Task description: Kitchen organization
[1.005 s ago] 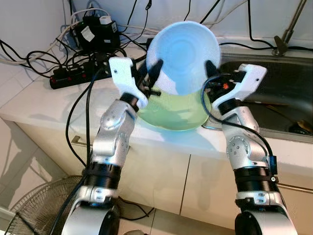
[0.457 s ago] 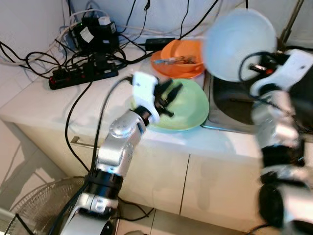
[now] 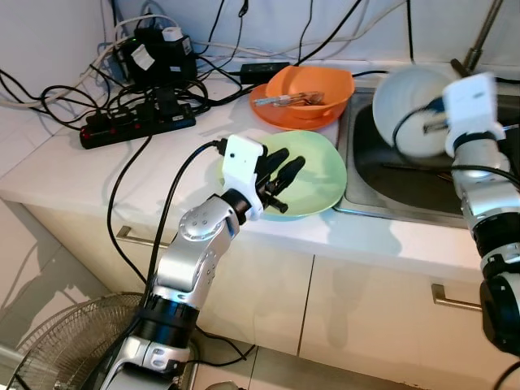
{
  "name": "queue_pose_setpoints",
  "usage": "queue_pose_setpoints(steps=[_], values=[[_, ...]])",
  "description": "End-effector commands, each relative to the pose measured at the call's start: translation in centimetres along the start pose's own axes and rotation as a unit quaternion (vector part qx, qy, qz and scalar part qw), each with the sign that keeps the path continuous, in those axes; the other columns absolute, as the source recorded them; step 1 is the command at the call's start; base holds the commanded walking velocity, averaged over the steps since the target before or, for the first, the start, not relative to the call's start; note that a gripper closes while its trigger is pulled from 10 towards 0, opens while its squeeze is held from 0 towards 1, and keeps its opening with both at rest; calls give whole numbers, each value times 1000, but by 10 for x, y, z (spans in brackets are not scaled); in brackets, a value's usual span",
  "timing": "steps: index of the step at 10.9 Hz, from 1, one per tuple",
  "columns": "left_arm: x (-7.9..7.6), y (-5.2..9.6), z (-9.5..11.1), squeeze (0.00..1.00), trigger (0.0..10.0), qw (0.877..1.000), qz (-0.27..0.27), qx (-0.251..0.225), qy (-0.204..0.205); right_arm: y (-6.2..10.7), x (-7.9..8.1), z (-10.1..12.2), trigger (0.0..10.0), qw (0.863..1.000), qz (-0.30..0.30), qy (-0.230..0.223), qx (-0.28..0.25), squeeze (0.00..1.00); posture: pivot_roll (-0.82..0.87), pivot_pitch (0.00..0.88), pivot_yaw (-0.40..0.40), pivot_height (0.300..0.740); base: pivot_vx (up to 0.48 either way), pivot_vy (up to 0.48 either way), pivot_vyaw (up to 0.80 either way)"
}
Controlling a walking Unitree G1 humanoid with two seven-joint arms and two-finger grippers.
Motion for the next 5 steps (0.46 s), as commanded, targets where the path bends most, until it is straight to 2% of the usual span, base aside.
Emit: queue_pose_setpoints(steps=[1,3,5], values=[[-2,3,1,0,10000,1000,-6,5,-8,-4,-2,2,10000,999,15,31,5,0,111,0,70,740,0,0,0],[-2,5,1,0,10000,1000,-5,8,-7,-1,12,-15,10000,998,46,29,44,0,116,0,65,740,0,0,0],[-3,7,0,0,10000,1000,-6,11,-5,4,24,-28,10000,995,69,1,78,0,119,0,63,740,0,0,0]])
Point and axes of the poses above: a point about 5 cm out from each wrist's last joint towards the gripper, its own y axis pointing back from the gripper into the wrist, its own z axis along the axis of the wrist's last joint, x = y × z, the point moved 6 cm from there along -y, pointing out of the wrist towards the gripper, and after that the axes turned 5 degrees about y, right-handed, at the moved point
